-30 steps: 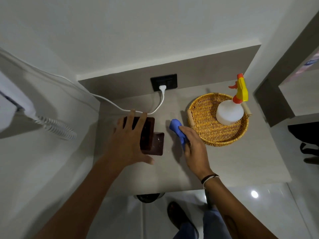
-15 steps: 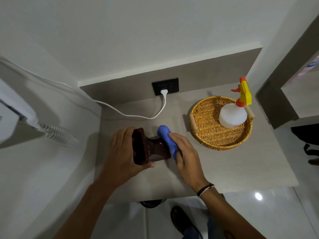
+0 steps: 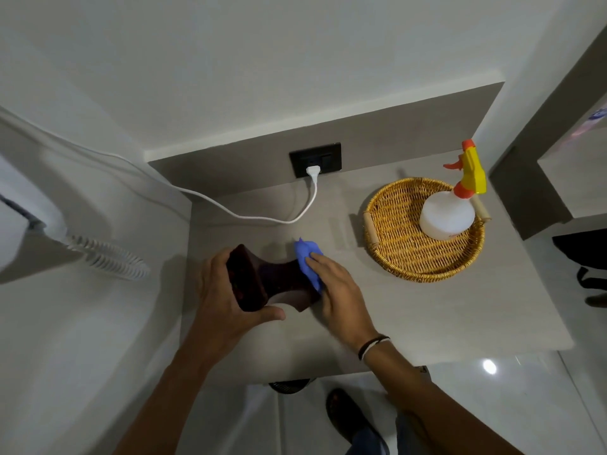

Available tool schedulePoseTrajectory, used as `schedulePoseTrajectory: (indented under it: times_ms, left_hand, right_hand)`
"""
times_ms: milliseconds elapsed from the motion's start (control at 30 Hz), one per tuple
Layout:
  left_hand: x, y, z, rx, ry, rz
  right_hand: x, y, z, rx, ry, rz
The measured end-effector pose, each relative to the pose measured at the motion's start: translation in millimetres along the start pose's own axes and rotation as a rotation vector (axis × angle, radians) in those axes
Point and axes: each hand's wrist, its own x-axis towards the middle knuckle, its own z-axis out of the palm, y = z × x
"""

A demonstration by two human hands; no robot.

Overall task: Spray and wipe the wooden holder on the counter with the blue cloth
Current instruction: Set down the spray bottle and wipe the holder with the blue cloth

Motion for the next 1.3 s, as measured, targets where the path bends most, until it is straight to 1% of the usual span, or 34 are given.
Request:
schedulePoseTrajectory:
  times_ms: [67, 133, 200, 233, 300, 367, 400, 467, 533, 567, 600, 633, 667, 733, 767, 833, 900, 967, 1033, 1100, 1167, 1300]
  left_hand:
    - [4, 3, 2, 0.014, 0.006, 0.020]
    - [5, 5, 3, 0.018, 0.002, 0.044]
    - [3, 2, 0, 0.023, 0.007, 0.058]
    - [2, 0, -1, 0.028, 0.010, 0.058]
    - [-1, -4, -2, 0.016, 0.012, 0.022]
    - [0, -3, 1, -0.002, 0.018, -0.016]
    - [3, -2, 4, -0.001, 0.024, -0.015]
    - [8, -3, 6, 0.015, 0.025, -0.002]
    - [10, -6, 5, 0.025, 0.023, 0.007]
    - [9, -8, 3, 0.027, 0.021, 0.009]
    - [7, -10, 2, 0.026, 0.020, 0.011]
    - [5, -10, 0, 0.026, 0.024, 0.013]
    - [4, -10, -1, 0.026, 0.027, 0.015]
    - [6, -4, 0, 0.037, 0.017, 0.025]
    - [10, -2, 1, 0.051, 0.009, 0.040]
    - [16, 1, 3, 0.082, -0.018, 0.069]
    - [19, 0, 2, 0.103, -0.048, 0.079]
    - [17, -4, 0, 0.113, -0.053, 0.095]
    - [15, -5, -3, 0.122, -0.049, 0.094]
    - [20, -5, -3, 0.150, -0.065, 0.109]
    - [27, -2, 0, 0.173, -0.096, 0.145]
    - [43, 9, 8, 0.246, -0.126, 0.236]
  right_hand:
    - [-1, -25, 7, 0.085, 0.029, -0.095]
    - [-9, -50, 20, 0.192, 0.016, -0.200]
    - [-14, -49, 24, 0.222, -0.011, -0.248]
    - [-12, -39, 21, 0.167, -0.032, -0.244]
    - [-8, -14, 10, 0.033, -0.071, -0.145]
    - [-3, -2, 2, 0.019, -0.043, -0.024]
    - [-3, -8, 3, 0.037, -0.015, -0.021]
    - [-7, -33, 15, 0.120, 0.017, -0.130]
    - [-20, -47, 28, 0.216, 0.006, -0.226]
    - [-25, -43, 29, 0.217, -0.012, -0.263]
    - [-25, -33, 25, 0.167, -0.028, -0.281]
    - [-23, -20, 19, 0.094, -0.048, -0.254]
    - [-19, -5, 13, 0.043, -0.060, -0.177]
    - [-12, 7, 5, 0.046, -0.018, -0.013]
    - [-10, 0, 6, 0.068, 0.018, -0.015]
    - [-12, -24, 18, 0.117, 0.057, -0.139]
    - [-20, -33, 31, 0.169, 0.070, -0.226]
    - [-20, -20, 30, 0.090, 0.035, -0.231]
    - [-13, -2, 15, -0.053, -0.039, -0.119]
    - [-6, 10, -6, -0.131, -0.062, -0.046]
    - [-6, 14, -31, -0.185, -0.008, -0.087]
    - [-11, 23, -82, -0.270, 0.188, -0.223]
